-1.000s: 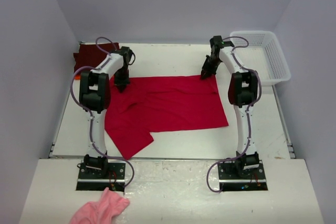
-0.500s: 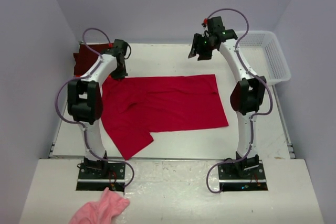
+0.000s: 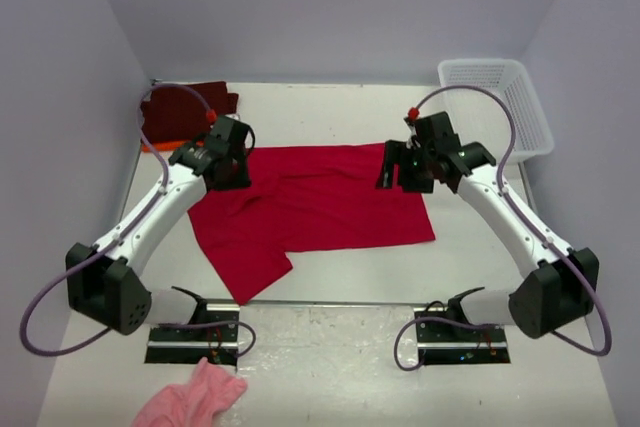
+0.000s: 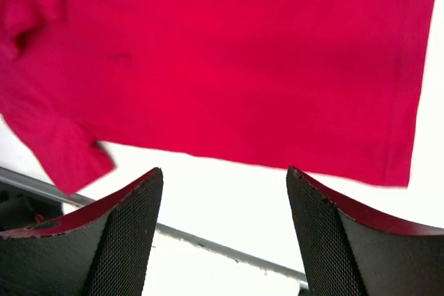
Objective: Fold and stack the t-shirts
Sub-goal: Fold the flattened tshirt in 1/3 of the way
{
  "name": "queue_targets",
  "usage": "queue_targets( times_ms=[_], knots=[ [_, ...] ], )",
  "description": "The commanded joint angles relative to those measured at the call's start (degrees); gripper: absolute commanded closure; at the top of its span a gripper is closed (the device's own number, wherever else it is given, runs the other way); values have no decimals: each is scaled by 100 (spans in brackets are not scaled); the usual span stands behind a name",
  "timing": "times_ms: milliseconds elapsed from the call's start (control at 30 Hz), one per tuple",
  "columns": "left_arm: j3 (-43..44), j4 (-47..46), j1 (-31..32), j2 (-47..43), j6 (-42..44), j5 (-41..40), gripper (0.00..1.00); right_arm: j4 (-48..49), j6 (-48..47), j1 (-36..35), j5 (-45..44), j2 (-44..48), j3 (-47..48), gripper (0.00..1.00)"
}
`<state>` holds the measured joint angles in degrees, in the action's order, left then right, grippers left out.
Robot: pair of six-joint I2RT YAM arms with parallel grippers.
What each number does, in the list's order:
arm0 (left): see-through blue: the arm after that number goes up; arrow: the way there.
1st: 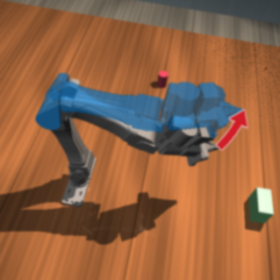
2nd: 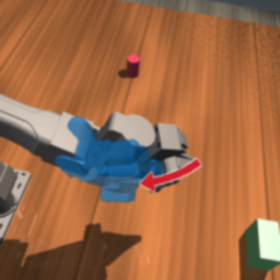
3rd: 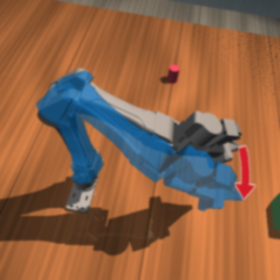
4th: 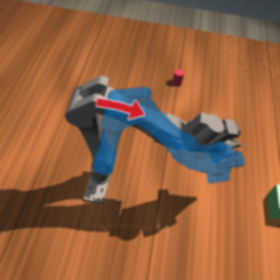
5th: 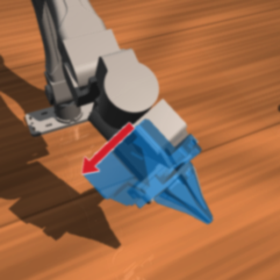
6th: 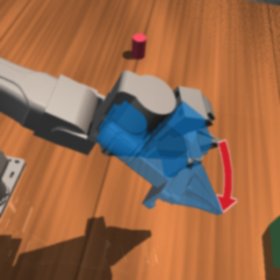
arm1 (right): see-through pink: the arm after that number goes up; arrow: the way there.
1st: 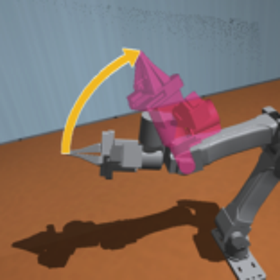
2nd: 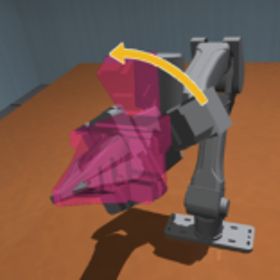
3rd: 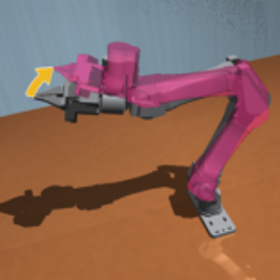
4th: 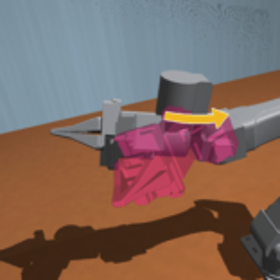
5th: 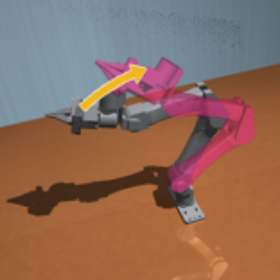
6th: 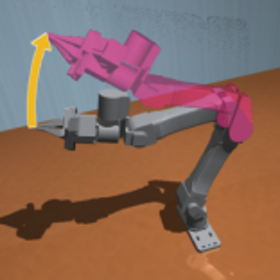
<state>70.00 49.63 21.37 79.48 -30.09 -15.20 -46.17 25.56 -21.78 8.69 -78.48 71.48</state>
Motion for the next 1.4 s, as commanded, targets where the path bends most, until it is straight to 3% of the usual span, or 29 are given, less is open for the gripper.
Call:
queue_targets(
  times_ms=[0, 167, 400, 433, 467, 533, 600, 733, 833, 1033, 1167, 1367],
  knots=[
    [-608, 380, 455, -651, -568, 325, 67, 407, 352, -19, -52, 560, -958, 27],
    [-1294, 723, 833, -1268, -1007, 395, 72, 557, 660, -116, 97, 1658, -1961, 27],
    [-1559, 873, 1274, -1409, -1412, 202, 79, 381, 362, -169, 361, 1934, -2025, 31],
    [-1551, 839, 1274, -1383, -1421, 193, 85, 390, 301, -177, 318, 1846, -1972, 48],
    [-1481, 821, 1274, -1357, -1430, 167, 100, 390, 274, -177, 274, 1740, -1928, 63],
    [-1332, 751, 1274, -1173, -1404, 18, 100, 407, 230, -186, 274, 1347, -1718, 100],
    [-954, 698, 1274, -832, -1360, -105, 100, 583, 151, -186, 256, 1038, -1551, 100],
    [91, 636, 1186, 188, -1035, -580, 100, 671, -112, -178, -24, -496, -429, 100],
    [1118, 532, 635, 1451, -580, -397, 100, 628, -227, -177, -69, -1726, 589, 100],
    [1736, 162, -448, 2633, 99, -18, 100, 49, -411, -186, -165, -3611, 2717, 100],
    [2044, 152, -589, 3143, 301, -202, 100, -330, -727, -160, -245, -4517, 3888, 100],
    [2492, 293, -642, 3679, 539, -554, 100, -972, -904, 86, 345, -5589, 5243, 100]
  ],
)
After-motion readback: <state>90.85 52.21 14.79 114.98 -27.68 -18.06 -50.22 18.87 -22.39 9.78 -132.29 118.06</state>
